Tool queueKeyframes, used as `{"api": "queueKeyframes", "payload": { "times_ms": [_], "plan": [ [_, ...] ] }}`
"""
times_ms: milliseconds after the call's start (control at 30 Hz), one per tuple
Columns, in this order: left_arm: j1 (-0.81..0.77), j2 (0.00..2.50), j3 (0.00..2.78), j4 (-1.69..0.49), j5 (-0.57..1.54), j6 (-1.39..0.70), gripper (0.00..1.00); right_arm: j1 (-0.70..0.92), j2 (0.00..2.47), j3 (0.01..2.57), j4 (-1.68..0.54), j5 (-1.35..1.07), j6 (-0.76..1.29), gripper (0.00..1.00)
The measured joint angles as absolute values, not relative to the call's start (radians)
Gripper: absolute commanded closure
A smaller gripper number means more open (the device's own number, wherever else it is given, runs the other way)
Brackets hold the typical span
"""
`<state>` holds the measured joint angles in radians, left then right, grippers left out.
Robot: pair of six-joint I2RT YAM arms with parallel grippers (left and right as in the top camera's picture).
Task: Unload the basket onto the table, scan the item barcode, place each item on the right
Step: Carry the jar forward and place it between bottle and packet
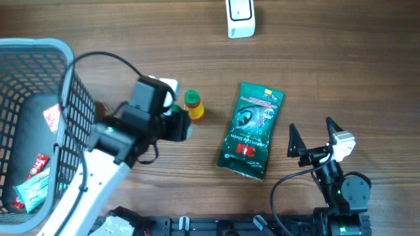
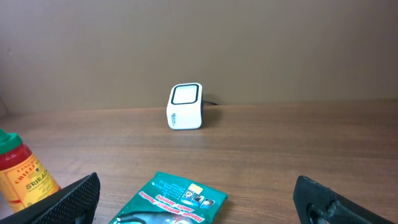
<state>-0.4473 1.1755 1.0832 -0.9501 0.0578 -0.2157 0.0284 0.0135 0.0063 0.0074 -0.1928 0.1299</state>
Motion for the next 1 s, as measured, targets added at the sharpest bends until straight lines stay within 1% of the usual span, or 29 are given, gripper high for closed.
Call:
{"api": "queueKeyframes", "payload": {
  "times_ms": [133, 267, 367, 467, 633, 800, 1000],
  "plan": [
    [-0.584, 1.181, 0.995, -0.862, 0.068, -0.239, 0.4, 0.028, 0.014, 0.006, 0.007, -0.193, 0.13, 0.0],
    [-0.707, 1.2, 0.971, -0.743, -0.015, -0.259, 0.39, 0.028, 0.014, 0.006, 0.007, -0.193, 0.13, 0.0],
    [-0.773, 1.293, 0.971, -0.636, -0.057, -0.268, 0.4, 0.028, 0.014, 0.006, 0.008, -0.193, 0.13, 0.0],
    [-0.805, 1.435, 0.971, -0.54, -0.073, -0.269, 0.4, 0.028, 0.014, 0.006, 0.008, -0.193, 0.13, 0.0],
    [-0.828, 1.611, 0.965, -0.508, -0.11, -0.269, 0.4, 0.028, 0.014, 0.006, 0.007, -0.193, 0.13, 0.0],
    [-0.828, 1.64, 0.963, -0.477, -0.182, -0.269, 0.4, 0.028, 0.014, 0.006, 0.007, -0.193, 0.13, 0.0],
    [-0.828, 1.64, 0.963, -0.385, -0.205, -0.269, 0.39, 0.028, 0.014, 0.006, 0.007, -0.193, 0.13, 0.0]
  ]
}}
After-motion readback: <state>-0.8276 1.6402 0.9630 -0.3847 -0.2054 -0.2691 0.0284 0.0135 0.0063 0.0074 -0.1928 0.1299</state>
